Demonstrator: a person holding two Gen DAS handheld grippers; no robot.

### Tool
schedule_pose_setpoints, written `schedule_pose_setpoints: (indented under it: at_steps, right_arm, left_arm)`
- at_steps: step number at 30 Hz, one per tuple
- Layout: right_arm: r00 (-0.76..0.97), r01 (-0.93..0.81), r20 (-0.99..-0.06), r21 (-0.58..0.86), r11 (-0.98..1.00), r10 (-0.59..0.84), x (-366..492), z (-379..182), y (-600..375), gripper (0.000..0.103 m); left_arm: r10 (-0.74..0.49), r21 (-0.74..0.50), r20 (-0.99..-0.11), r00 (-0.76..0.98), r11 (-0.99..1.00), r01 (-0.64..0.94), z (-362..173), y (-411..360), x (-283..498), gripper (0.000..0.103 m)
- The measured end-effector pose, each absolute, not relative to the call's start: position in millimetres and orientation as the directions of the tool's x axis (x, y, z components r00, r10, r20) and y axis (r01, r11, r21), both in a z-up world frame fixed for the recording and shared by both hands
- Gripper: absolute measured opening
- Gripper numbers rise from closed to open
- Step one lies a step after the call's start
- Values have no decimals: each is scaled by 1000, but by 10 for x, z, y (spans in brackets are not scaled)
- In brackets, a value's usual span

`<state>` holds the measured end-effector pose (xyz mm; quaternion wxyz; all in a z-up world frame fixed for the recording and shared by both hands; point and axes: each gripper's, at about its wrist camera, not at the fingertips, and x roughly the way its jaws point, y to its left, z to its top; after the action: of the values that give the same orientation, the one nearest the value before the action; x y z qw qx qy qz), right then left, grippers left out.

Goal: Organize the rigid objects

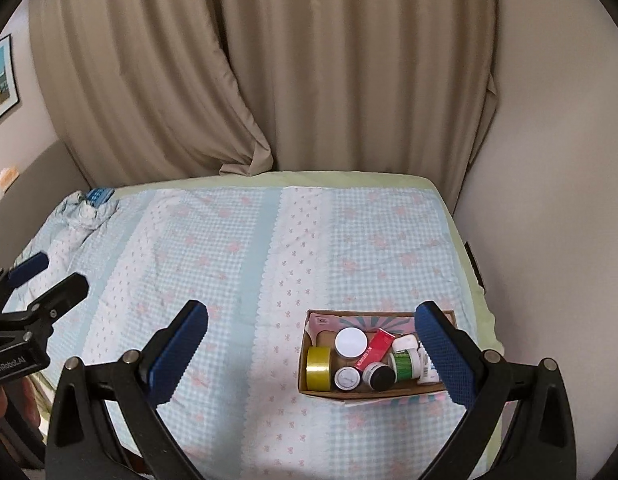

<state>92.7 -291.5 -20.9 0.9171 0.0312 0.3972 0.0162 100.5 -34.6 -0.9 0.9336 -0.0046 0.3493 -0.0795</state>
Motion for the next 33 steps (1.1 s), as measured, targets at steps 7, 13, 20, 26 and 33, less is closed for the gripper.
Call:
schedule_pose_setpoints:
  at_steps: [7,13,20,26,33]
  right_arm:
    - [694,14,-719,58,998,31,901,-183,-2899,103]
    - [697,16,-717,57,998,29,898,-169,-2884,103]
    - [699,16,-715,56,998,29,922,-182,-2885,103]
    - [698,20,-715,56,998,27,918,-180,-2868,103]
    - [704,12,-710,52,999,29,957,-177,-2877,103]
  left_arm:
    - [-150,-64,-654,742,988,144,-33,-335,982,103]
    - [-157,-64,-654,740,986,153,-72,-370,986,103]
    - [-155,-62,-655,739,986,153,-77,-371,986,103]
    - [-150,-60,-658,738,987,147,-97,-383,972,103]
    - [-147,-60,-659,737,988,143,-103,-380,970,103]
